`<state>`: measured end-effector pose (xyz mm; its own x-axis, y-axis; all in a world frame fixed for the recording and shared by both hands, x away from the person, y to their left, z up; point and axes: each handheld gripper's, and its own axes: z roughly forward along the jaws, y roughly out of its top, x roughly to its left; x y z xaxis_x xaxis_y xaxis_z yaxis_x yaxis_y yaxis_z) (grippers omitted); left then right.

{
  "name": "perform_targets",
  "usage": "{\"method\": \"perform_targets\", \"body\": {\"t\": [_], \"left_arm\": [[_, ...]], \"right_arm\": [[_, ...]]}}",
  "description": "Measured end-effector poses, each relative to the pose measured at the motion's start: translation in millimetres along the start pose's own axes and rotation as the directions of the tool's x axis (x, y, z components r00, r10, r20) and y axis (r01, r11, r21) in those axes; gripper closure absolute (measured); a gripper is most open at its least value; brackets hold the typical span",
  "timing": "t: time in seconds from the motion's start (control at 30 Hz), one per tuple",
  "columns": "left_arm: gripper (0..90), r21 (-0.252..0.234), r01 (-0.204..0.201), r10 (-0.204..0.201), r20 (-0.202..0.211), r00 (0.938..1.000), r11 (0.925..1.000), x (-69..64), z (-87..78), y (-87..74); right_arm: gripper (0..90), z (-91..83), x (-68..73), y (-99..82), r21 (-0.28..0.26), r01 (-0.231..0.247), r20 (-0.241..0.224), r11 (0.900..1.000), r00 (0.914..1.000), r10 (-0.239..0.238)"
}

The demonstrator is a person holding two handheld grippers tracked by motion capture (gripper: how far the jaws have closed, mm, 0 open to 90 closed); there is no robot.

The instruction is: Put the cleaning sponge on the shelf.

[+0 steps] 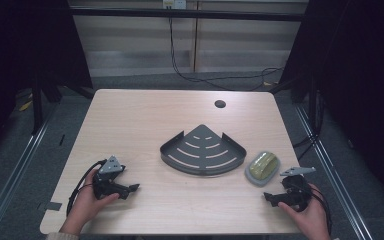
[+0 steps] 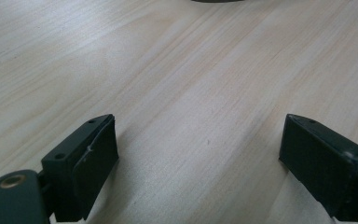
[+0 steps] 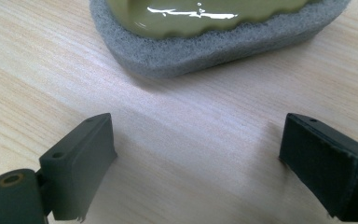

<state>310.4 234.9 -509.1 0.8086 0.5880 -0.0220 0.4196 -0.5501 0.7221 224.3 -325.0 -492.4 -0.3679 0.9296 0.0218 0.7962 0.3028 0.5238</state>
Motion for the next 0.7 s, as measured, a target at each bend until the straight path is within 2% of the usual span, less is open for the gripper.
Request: {"method": "perform_targets", "body": {"t": [0.07,0.1,0.13,0.17,0.23,0.27,0.43,0.5,0.57,0.6,0.7], "left_arm": [[10.7,0.000,0.000,0.000,0.000,1.0000,1.0000,0.0,0.0,0.0],[10.7,0.001,0.000,0.000,-0.001,1.0000,1.0000,0.0,-0.1,0.0],[10.7,0.001,0.000,0.000,-0.001,1.0000,1.0000,0.0,-0.1,0.0],[10.7,0.000,0.000,0.000,0.000,1.0000,1.0000,0.0,0.0,0.0],[10.7,0.000,0.000,0.000,0.000,1.0000,1.0000,0.0,0.0,0.0],[10.7,0.000,0.000,0.000,0.000,1.0000,1.0000,0.0,0.0,0.0],[10.7,0.000,0.000,0.000,0.000,1.0000,1.0000,0.0,0.0,0.0],[10.7,0.000,0.000,0.000,0.000,1.0000,1.0000,0.0,0.0,0.0],[10.7,0.000,0.000,0.000,0.000,1.0000,1.0000,0.0,0.0,0.0],[10.7,0.000,0.000,0.000,0.000,1.0000,1.0000,0.0,0.0,0.0],[10.8,0.000,0.000,0.000,0.000,1.0000,1.0000,0.0,0.0,0.0]], "right_arm": [[9.3,0.1,-0.5,0.5,0.002,0.005,-0.003,1.0000,1.0000,-0.005],[9.8,-0.1,-0.3,3.7,0.032,-0.004,0.000,0.9995,1.0000,0.004],[9.8,-0.1,-0.3,3.7,0.032,-0.004,0.000,0.9995,1.0000,0.004],[14.0,-1.5,-0.4,6.9,0.061,-0.005,0.002,0.9981,1.0000,0.005],[15.3,-3.2,-3.3,11.3,0.085,-0.012,-0.011,0.9963,0.9998,0.013],[15.3,-4.3,-4.4,13.1,0.086,-0.029,-0.017,0.9958,0.9994,0.030],[18.8,-16.4,-11.5,29.9,0.071,-0.053,-0.005,0.9961,0.9985,0.054],[18.9,-21.9,-13.9,46.3,0.081,-0.067,-0.001,0.9945,0.9978,0.067],[19.1,-22.8,-13.9,50.4,0.090,-0.069,-0.003,0.9936,0.9976,0.070],[19.4,-23.4,-12.7,61.6,0.091,-0.075,0.001,0.9930,0.9972,0.075],[19.8,-25.3,-12.2,79.2,0.087,-0.090,0.004,0.9922,0.9959,0.090]]}}
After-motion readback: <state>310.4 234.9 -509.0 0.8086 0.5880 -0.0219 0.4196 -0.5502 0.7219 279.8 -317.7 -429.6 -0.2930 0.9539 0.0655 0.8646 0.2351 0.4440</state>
